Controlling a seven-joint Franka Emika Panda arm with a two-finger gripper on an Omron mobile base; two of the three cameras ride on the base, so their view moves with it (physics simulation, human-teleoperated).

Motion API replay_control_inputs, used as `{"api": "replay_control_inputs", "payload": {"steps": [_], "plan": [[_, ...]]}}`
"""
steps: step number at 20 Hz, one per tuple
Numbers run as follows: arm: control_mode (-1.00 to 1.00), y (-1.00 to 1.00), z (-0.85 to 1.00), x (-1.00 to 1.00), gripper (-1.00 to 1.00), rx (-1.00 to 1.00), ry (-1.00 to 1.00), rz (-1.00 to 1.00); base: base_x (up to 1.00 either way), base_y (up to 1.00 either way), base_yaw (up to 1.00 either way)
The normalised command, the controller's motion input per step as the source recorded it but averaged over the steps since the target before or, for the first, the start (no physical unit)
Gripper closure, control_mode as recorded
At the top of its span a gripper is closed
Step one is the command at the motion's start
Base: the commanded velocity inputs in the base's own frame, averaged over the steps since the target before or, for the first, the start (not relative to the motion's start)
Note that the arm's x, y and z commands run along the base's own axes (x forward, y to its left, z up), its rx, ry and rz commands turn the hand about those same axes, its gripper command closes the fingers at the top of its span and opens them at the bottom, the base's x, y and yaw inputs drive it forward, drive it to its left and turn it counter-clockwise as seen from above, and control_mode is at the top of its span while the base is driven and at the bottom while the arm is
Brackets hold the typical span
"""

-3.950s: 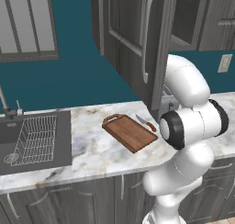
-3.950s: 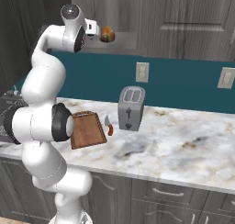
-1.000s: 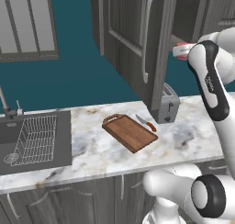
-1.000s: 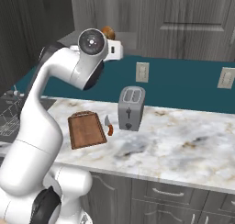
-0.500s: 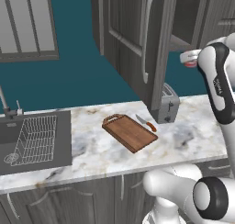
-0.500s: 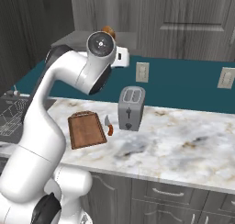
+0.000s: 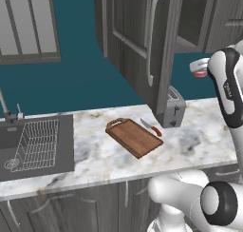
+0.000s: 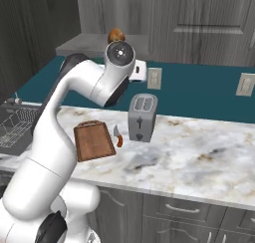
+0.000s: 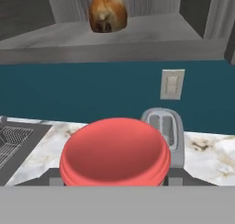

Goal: Pick the bread, place it on the cutting board, pick the jam, place it on the counter, and close the cabinet.

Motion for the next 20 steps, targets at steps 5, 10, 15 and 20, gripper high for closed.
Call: {"api": "replay_control_inputs", "payload": {"steps": [5, 10, 15, 20], "plan": [[-1.0, -0.21, -0.34, 0.08, 1.0, 0.0, 0.0, 0.0, 0.0, 0.0, 0.0], [-1.0, -0.16, -0.35, 0.21, 1.0, 0.0, 0.0, 0.0, 0.0, 0.0, 0.0], [-1.0, -0.11, -0.35, 0.19, 1.0, 0.0, 0.01, 0.0, 0.0, 0.0, 0.0], [-1.0, -0.11, -0.37, 0.1, 1.0, 0.0, 0.02, 0.0, 0.0, 0.0, 0.0]]}}
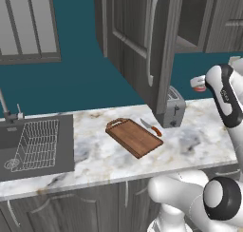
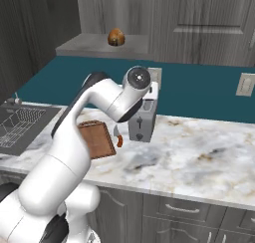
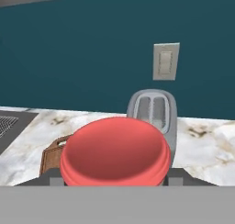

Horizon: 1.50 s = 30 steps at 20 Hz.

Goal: Pick the bread, place it on the cutting board, pick the jam, place it on the counter, and close the cabinet.

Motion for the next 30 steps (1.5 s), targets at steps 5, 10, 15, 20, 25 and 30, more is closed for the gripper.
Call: {"api": "replay_control_inputs", "payload": {"steps": [5, 10, 15, 20, 25, 30], "plan": [[-1.0, -0.15, -0.37, 0.01, 1.0, 0.0, 0.03, 0.0, 0.0, 0.0, 0.0], [-1.0, -0.15, -0.38, 0.0, 1.0, 0.0, 0.0, 0.0, 0.0, 0.0, 0.0], [-1.0, -0.15, -0.42, 0.0, 1.0, 0.0, 0.0, 0.0, 0.0, 0.0, 0.0], [-1.0, -0.13, -0.4, 0.0, 1.0, 0.0, 0.0, 0.0, 0.0, 0.0, 0.0], [-1.0, -0.09, -0.44, 0.0, 1.0, 0.0, 0.0, 0.0, 0.0, 0.0, 0.0], [-1.0, -0.02, -0.39, 0.01, 1.0, 0.0, 0.0, 0.0, 0.0, 0.0, 0.0]]}}
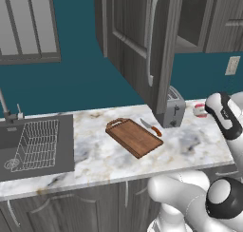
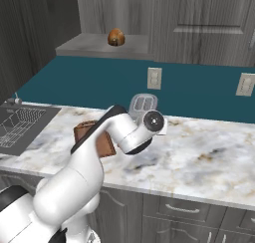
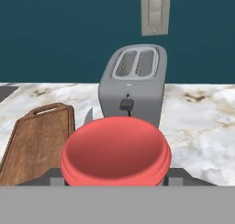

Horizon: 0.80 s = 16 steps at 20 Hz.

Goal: Pick the bread, place it on the cutting board, pick the jam, place it on the counter, and close the cabinet.

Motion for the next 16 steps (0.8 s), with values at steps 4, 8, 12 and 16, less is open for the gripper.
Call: {"api": "replay_control_inputs", "payload": {"steps": [4, 8, 12, 16], "plan": [[-1.0, -0.03, -0.4, 0.0, 1.0, 0.0, 0.0, 0.0, 0.0, 0.0, 0.0], [-1.0, -0.01, -0.39, 0.0, 1.0, -0.01, 0.0, 0.0, 0.0, 0.0, 0.0], [-1.0, -0.02, -0.36, 0.0, 1.0, 0.0, 0.0, 0.0, 0.0, 0.0, 0.0], [-1.0, 0.0, -0.32, 0.0, 1.0, 0.0, 0.0, 0.0, 0.0, 0.0, 0.0]]}}
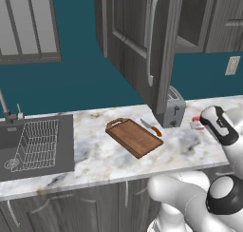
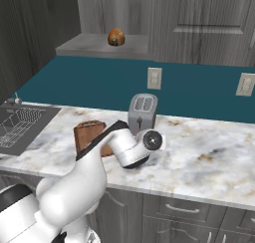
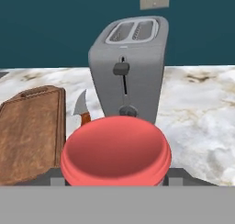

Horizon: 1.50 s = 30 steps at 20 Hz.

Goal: Pick the bread, place it on the cutting board, pick the jam, place it on the counter, and close the cabinet.

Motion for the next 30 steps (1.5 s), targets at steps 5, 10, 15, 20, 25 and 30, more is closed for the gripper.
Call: {"api": "replay_control_inputs", "payload": {"steps": [5, 10, 15, 20, 25, 30], "plan": [[-1.0, 0.0, -0.29, 0.0, 1.0, 0.0, 0.0, 0.0, 0.0, 0.0, 0.0], [-1.0, 0.0, -0.24, 0.0, 1.0, 0.0, 0.04, 0.0, 0.0, 0.0, 0.0], [-1.0, 0.0, -0.2, 0.0, 1.0, 0.0, 0.06, 0.0, 0.0, 0.0, 0.0], [-1.0, 0.0, -0.17, 0.0, 1.0, 0.0, 0.06, 0.0, 0.0, 0.0, 0.0], [-1.0, 0.0, -0.13, 0.07, 1.0, 0.0, 0.01, 0.0, 0.0, 0.0, 0.0], [-1.0, 0.0, -0.13, 0.19, 1.0, 0.0, 0.0, 0.0, 0.0, 0.0, 0.0]]}}
